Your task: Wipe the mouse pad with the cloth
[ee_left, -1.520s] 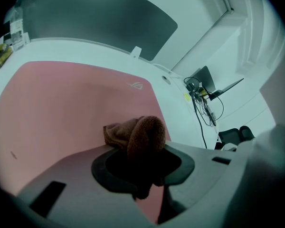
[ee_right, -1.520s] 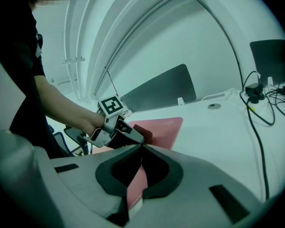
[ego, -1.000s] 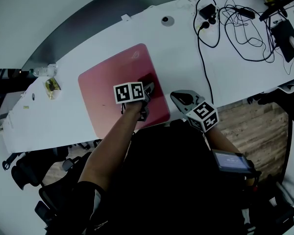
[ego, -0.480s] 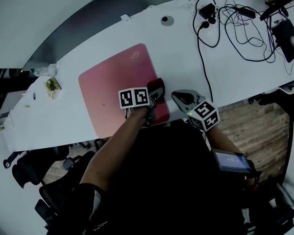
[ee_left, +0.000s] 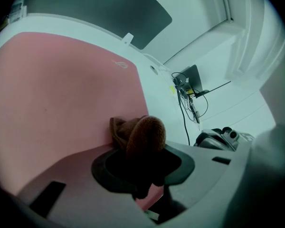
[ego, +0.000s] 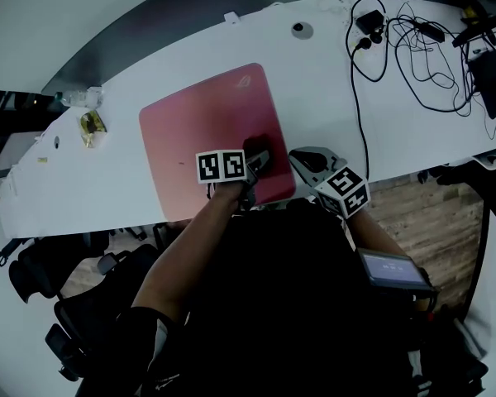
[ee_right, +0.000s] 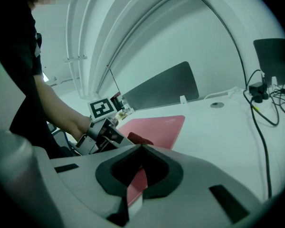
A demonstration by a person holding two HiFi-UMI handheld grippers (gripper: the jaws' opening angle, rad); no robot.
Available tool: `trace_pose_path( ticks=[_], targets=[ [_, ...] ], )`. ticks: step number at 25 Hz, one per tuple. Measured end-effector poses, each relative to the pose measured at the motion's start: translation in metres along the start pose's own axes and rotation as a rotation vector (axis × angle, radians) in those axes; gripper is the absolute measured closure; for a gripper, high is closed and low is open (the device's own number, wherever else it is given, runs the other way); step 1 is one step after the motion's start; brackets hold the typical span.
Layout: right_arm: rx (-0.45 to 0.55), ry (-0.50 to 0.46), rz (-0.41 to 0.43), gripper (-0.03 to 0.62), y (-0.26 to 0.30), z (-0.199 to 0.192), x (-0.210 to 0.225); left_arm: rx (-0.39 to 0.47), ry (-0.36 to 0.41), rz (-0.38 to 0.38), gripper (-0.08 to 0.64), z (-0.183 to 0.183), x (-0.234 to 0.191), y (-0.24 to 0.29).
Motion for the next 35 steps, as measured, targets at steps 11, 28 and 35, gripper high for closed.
trace_pose_path(
  ticks=[11,28,35],
  targets=[
    [-0.022,-0.034,0.024,0.566,0.016,-0.002,-0.04,0.028,-0.002,0.034,0.44,-0.009,-0.032,-0.044],
    [-0.047,-0.065,0.074,0.566,0.044,-0.004,-0.095,0.145,-0.08,0.063,0.437,-0.029,-0.09,-0.128],
    [-0.056,-0.107,0.102,0.566,0.061,0.001,-0.122,0.181,-0.105,0.077,0.436,-0.039,-0.116,-0.165]
  ],
)
Point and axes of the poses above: the fingertips, and each gripper's own axes: y forward along the fingers, x to its right, z out of its top, the point moved 1 cm from there along -y, backward along the fingers, and after that the axes turned 11 degrees about -z, right-handed, at the moved point
